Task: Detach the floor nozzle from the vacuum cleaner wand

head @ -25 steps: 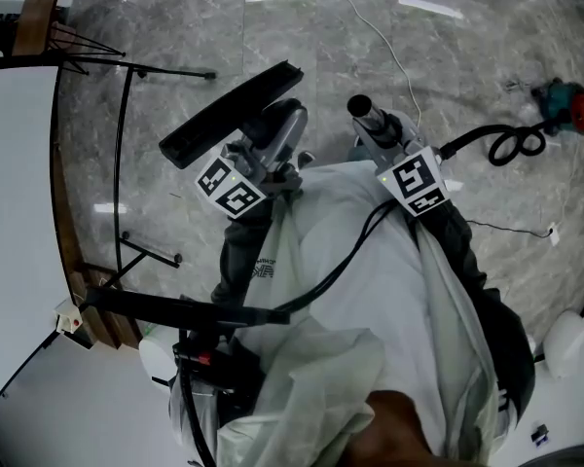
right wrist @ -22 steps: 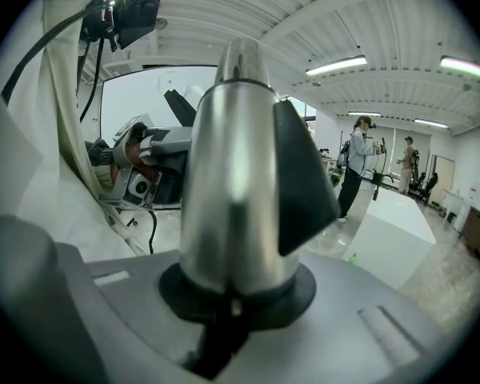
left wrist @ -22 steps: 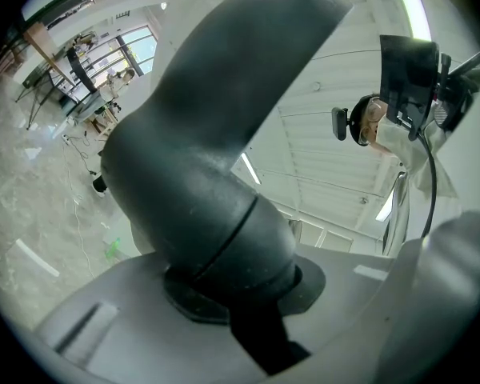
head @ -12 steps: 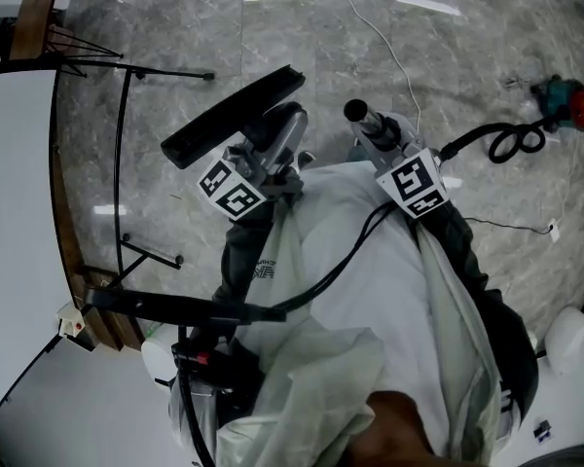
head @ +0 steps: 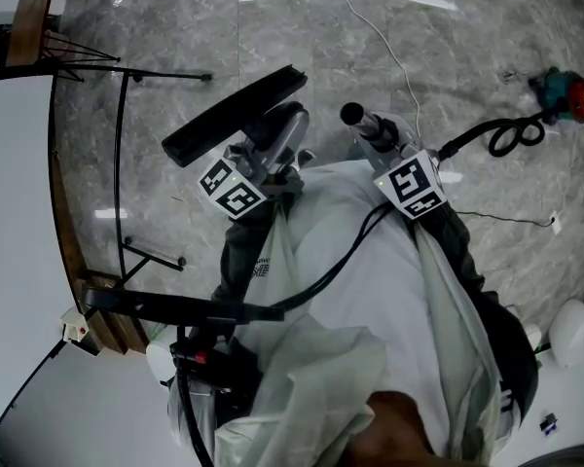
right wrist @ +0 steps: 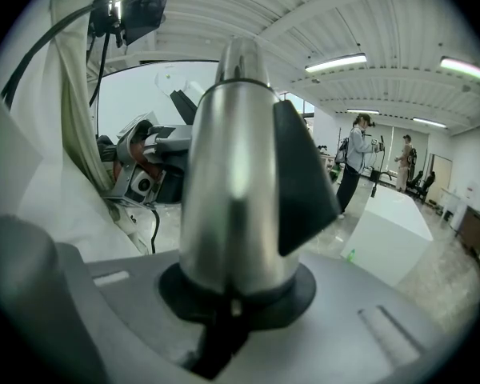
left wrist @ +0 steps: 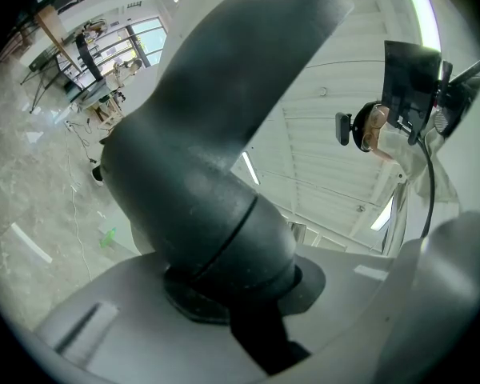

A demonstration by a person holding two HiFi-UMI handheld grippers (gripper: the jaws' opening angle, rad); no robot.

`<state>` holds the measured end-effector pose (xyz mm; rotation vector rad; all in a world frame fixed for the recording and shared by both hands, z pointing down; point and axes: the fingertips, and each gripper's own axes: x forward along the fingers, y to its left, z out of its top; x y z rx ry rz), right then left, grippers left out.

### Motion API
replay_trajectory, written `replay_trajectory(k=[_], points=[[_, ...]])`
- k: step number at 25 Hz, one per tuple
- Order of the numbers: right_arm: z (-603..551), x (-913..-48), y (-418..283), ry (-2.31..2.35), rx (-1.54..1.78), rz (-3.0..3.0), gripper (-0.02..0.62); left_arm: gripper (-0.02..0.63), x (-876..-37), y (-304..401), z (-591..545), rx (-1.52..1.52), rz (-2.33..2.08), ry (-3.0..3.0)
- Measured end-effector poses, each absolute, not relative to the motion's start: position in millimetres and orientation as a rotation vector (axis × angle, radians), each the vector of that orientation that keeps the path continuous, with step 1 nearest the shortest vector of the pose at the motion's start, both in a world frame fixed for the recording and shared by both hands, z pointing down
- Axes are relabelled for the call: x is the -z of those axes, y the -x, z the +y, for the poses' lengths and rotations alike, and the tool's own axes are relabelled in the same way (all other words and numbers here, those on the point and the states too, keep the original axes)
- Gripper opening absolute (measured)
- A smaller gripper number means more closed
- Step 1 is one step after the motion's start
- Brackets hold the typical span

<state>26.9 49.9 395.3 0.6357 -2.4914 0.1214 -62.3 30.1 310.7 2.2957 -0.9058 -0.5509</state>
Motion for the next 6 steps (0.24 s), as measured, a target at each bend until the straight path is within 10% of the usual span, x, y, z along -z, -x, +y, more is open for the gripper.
replay_trajectory(k=[6], points=[[55.3,-398.3,-27.3,-0.620,-0.115,-2.477,0.041,0.078,-310.9,64.9,32.5,0.566,-0.914,-2.284]])
